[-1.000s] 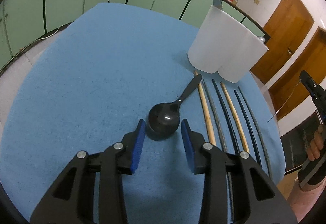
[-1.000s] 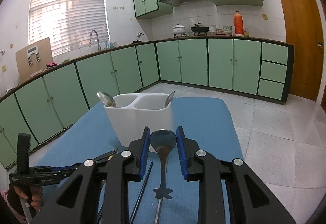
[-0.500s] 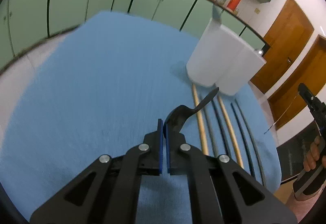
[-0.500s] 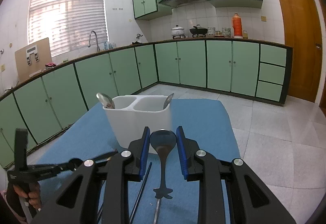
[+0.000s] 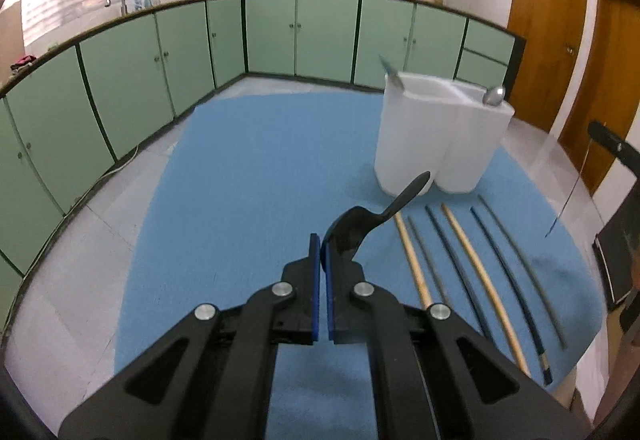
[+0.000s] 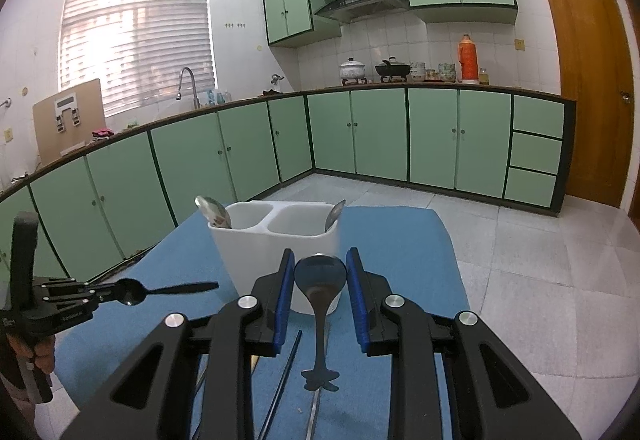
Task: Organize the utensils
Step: 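Lift the black spoon toward the holder with the left tool while the right tool holds its spoon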
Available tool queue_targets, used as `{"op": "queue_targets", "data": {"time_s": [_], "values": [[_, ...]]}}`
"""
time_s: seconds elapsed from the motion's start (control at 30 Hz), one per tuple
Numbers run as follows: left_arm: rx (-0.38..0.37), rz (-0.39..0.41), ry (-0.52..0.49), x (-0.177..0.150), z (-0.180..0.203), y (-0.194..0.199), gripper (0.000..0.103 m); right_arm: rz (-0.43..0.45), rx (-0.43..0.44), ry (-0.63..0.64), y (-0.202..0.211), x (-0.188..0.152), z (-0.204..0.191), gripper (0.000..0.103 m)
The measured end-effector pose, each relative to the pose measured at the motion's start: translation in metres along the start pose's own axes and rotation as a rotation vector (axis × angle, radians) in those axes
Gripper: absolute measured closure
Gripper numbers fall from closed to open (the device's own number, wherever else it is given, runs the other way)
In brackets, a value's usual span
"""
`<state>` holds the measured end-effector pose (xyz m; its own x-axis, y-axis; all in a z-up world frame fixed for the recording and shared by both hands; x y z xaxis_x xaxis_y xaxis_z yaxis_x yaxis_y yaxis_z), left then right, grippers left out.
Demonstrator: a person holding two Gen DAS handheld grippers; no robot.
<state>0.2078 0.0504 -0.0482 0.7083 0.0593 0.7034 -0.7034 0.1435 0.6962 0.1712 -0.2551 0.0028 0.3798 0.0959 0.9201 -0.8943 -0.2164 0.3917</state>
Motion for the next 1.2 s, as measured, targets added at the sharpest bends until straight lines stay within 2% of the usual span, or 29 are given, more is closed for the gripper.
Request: {"op": "queue_targets", "data": {"time_s": [0.13, 0.27, 0.37, 0.43, 0.5, 0.57, 0.67, 0.8, 0.93, 1.2], "values": [[-0.021, -0.045, -0.009, -0.006, -0.010, -0.008, 0.101, -0.004, 0.003, 0.003, -0.001, -0.001, -0.001, 0.077], [-0.037, -0.082, 0.067, -0.012, -0.023, -0.013, 0.101, -0.005, 0.001, 0.003, -0.002, -0.001, -0.002, 0.077], [-0.062, -0.153, 0.139, -0.022, -0.032, -0.019, 0.100, -0.009, 0.002, 0.007, -0.003, -0.001, -0.004, 0.077], [-0.061, -0.198, 0.174, -0.028, -0.038, -0.025, 0.093, -0.012, 0.004, 0.008, -0.004, 0.000, -0.004, 0.077], [-0.032, -0.193, 0.163, -0.030, -0.039, -0.025, 0.073, -0.013, 0.004, 0.009, -0.004, -0.001, -0.004, 0.077], [-0.021, -0.172, 0.136, -0.028, -0.037, -0.022, 0.063, -0.012, 0.003, 0.008, -0.003, -0.001, -0.004, 0.077], [-0.004, -0.133, 0.083, -0.020, -0.026, -0.016, 0.057, -0.010, 0.003, 0.006, -0.003, -0.001, -0.004, 0.077], [-0.011, -0.120, -0.020, -0.007, -0.003, -0.026, 0.059, -0.011, 0.003, 0.004, -0.002, -0.002, -0.003, 0.077], [0.005, -0.144, -0.193, -0.001, 0.029, -0.051, 0.059, -0.012, 0.000, 0.000, 0.000, -0.004, 0.001, 0.077], [-0.009, -0.216, -0.337, -0.006, 0.052, -0.074, 0.058, -0.029, -0.014, -0.004, -0.005, -0.007, 0.009, 0.077]]}}
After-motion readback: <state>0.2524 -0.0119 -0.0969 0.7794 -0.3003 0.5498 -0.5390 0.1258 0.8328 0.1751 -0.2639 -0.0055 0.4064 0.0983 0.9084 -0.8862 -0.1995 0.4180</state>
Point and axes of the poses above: each gripper's, at about its wrist camera, not at the fingertips, and y roughly against the way its jaws point, z to its right, x to its top, the point moved 2 cm from there along -y, roughly the way its jaws point, and after that the axes turned 9 degrees about y, right-handed, at the moved point
